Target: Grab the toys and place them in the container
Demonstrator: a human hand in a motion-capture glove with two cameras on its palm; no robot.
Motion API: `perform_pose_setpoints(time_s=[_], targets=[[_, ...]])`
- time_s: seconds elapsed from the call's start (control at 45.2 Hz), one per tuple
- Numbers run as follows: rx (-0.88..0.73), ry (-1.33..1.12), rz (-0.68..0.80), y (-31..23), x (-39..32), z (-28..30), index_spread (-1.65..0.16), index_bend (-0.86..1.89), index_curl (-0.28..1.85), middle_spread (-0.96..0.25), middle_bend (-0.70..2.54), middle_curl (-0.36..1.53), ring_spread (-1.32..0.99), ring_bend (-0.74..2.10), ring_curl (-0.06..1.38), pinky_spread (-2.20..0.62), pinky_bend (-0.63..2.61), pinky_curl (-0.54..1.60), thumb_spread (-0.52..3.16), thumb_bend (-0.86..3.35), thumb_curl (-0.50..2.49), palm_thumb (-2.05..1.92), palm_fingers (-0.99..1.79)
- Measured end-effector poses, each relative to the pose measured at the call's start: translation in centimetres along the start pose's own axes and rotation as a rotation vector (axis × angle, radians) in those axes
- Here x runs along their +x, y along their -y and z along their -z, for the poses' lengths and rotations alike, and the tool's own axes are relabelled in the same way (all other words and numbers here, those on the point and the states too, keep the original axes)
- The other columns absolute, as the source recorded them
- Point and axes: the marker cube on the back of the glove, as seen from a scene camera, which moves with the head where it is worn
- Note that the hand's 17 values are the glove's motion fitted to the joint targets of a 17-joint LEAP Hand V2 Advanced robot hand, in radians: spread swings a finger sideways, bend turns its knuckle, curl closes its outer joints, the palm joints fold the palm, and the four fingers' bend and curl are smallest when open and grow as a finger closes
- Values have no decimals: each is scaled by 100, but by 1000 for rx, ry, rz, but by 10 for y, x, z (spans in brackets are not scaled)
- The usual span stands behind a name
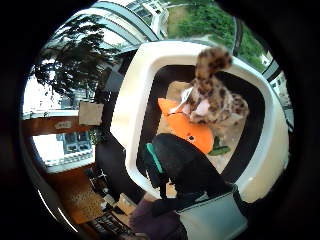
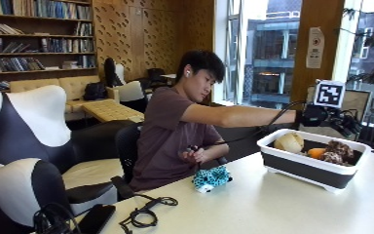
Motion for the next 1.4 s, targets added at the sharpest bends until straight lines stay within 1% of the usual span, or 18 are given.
perform_pose_setpoints(time_s=[0.022,0.044,0.111,0.155,0.199,0.244,0.288,0.376,0.554,0.709,0.864,0.952,1.041,1.152,1.24,1.351,1.373,1.395], targets=[[4,35,29,-3,-1,3,-20,26,70,-13,50,59,-19,83,54,-10,112,51,103,-8,68,-4,-29],[6,47,23,-6,2,6,-20,17,65,-11,44,57,-18,79,52,-8,112,50,103,-9,66,-6,-34],[12,-35,-113,-15,24,12,-20,11,57,-8,35,53,-15,71,47,-5,109,48,107,-8,60,-8,-28],[18,-69,-138,-24,38,16,-20,9,53,-7,30,51,-13,67,45,-3,107,47,108,-8,57,-9,-25],[21,-35,-84,-38,47,23,-20,9,50,-6,27,49,-11,64,43,-1,105,46,110,-8,54,-9,-23],[21,30,9,-56,57,32,-19,9,48,-5,25,48,-10,62,42,0,103,45,111,-8,51,-10,-21],[22,30,29,-74,75,38,-19,9,46,-4,23,48,-9,61,41,1,102,44,112,-8,49,-10,-20],[29,-43,-90,-103,120,47,-19,8,42,-4,20,47,-7,58,40,2,99,43,114,-8,44,-10,-18],[30,-36,-149,-181,204,59,-19,8,36,-2,19,45,-5,56,39,3,96,40,116,-7,36,-9,-14],[15,-10,-224,-245,262,46,-19,10,32,-2,19,45,-5,56,39,3,92,38,118,-7,32,-9,-12],[-59,127,-129,-303,257,-10,-19,10,29,-2,19,44,-6,56,38,3,91,37,119,-6,28,-8,-11],[-103,115,-87,-326,249,-66,-19,10,28,-2,17,43,-6,55,38,3,93,38,119,-6,27,-8,-12],[-178,87,-113,-341,243,-132,-19,10,27,-2,18,42,-6,53,37,3,93,38,119,-6,26,-8,-12],[-248,150,-63,-360,218,-192,-19,11,26,-2,18,41,-6,52,37,3,93,37,119,-5,25,-7,-12],[-245,167,-30,-367,206,-225,-18,9,24,-2,19,41,-7,54,38,3,96,38,121,-3,25,-2,-6],[-158,143,-22,-368,200,-240,-18,2,19,-4,28,44,-14,75,41,-2,100,37,123,-1,26,0,12],[-135,144,-21,-367,200,-241,-18,6,20,-4,24,43,-13,71,39,0,101,37,123,-1,27,0,4],[-108,149,-18,-365,201,-241,-18,1,19,-6,38,47,-16,82,44,-6,101,38,123,-1,27,1,19]])
